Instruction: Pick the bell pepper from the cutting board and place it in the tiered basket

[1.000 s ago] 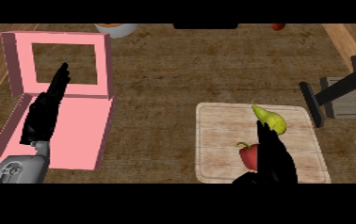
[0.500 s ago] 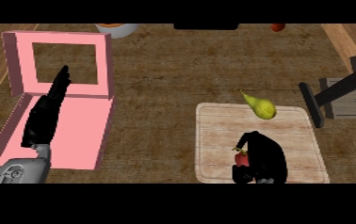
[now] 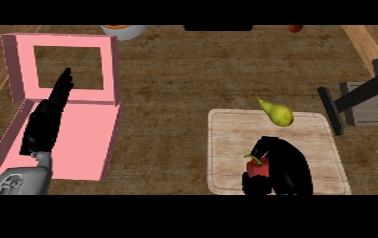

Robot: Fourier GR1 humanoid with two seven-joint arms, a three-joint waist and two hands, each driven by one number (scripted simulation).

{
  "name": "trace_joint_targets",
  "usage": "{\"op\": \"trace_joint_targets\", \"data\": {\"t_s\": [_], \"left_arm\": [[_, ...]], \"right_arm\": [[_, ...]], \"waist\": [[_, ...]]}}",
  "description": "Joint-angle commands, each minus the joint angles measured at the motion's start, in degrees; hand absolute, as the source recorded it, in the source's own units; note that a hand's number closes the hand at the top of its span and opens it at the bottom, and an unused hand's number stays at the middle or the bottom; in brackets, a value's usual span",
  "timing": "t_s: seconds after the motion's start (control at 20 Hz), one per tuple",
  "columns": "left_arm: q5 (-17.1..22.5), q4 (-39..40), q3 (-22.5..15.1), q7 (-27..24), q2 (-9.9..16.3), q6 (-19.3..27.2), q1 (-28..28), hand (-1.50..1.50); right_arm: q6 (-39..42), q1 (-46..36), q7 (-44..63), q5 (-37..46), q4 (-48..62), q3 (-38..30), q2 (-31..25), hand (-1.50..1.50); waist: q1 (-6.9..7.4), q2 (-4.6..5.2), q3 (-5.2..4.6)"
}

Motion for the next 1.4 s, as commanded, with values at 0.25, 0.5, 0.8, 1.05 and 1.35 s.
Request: {"op": "trace_joint_targets", "data": {"t_s": [0.25, 0.5, 0.8, 1.05, 1.35], "left_arm": [[-0.4, -0.5, -0.4, -0.2, -0.5, 0.4, -1.3, 0.0], [-0.5, -0.7, -1.6, -0.6, -0.8, -0.4, -2.1, 0.0], [-0.9, -0.4, -3.3, -1.0, -0.9, -1.7, -3.2, 0.0], [-1.4, -0.6, -3.9, 0.4, -1.5, -1.4, -5.3, 0.0], [-2.2, 1.7, -5.3, 0.2, -2.9, -1.4, -6.4, 0.0]], "right_arm": [[-8.0, -18.9, 15.9, 6.4, 5.9, -29.1, 1.4, 1.5], [-10.7, -30.3, 17.6, 16.3, 8.8, -39.6, -5.9, 1.5], [-8.5, -43.5, 19.6, 30.8, 16.6, -46.6, -16.5, 1.5], [-2.7, -53.3, 19.6, 39.9, 26.8, -50.4, -23.6, 1.5], [2.5, -67.4, 20.2, 47.3, 39.3, -52.2, -26.4, 1.5]], "waist": [[1.56, 2.19, -0.35], [3.77, 2.4, -0.66], [7.12, 2.75, -0.77], [8.54, 2.84, -0.6], [8.54, 2.6, -0.42]]}}
